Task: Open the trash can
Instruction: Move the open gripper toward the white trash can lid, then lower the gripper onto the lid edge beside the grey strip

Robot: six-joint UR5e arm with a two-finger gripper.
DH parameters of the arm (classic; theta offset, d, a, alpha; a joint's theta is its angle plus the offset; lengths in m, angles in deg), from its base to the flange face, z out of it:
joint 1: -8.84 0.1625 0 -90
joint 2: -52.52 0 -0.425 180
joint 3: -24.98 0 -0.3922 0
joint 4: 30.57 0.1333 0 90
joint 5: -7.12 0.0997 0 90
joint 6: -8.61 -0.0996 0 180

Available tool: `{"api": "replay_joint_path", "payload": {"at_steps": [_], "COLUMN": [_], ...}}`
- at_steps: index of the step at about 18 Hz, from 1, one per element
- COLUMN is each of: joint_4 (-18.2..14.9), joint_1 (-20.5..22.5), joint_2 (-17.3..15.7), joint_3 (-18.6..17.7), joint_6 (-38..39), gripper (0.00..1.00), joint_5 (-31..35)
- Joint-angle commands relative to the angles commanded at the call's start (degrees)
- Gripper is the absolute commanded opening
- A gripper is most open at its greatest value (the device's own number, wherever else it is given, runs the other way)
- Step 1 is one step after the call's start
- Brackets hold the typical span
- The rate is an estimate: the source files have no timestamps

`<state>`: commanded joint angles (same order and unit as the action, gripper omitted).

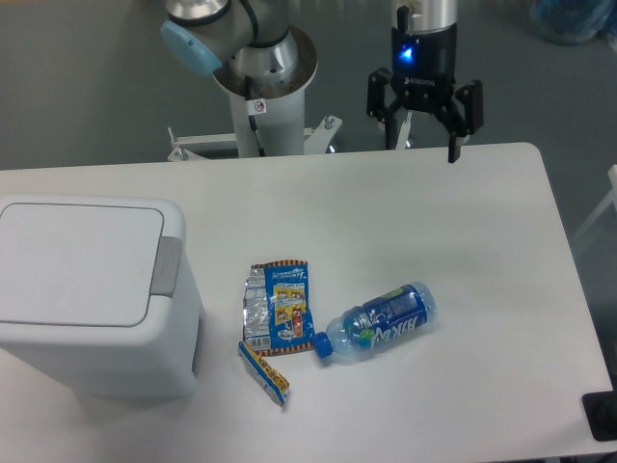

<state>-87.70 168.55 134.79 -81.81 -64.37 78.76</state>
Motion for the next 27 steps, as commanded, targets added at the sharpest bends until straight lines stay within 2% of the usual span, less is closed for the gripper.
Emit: {"api": "replay_joint_path", "payload": {"at_steps": [2,4,6,7,11,14,21,27], "joint_4": [-0.1,-0.1,-0.1,-0.1,1.3,3.9,4.1,4.1], "joint_1": [-1.8,-4.7,-8.8,-12.5,-17.9,-20.2,-24.9,-25.8], "joint_2": [1.2,3.5,6.9,10.9,15.3,17.2,17.3,16.9], "joint_3": [1.5,4.0,7.8,12.5,18.8,20.5,18.8,16.7], "joint_6": [8.4,20.4,30.4,39.0,54.6,63.8,65.6,65.3], "gripper": [1.0,1.0,1.0,1.0,1.0,1.0,1.0,1.0], "joint_5": [-1.5,-2.5,-2.6,-2.6,-3.1,-5.5,-5.5,-5.5]}}
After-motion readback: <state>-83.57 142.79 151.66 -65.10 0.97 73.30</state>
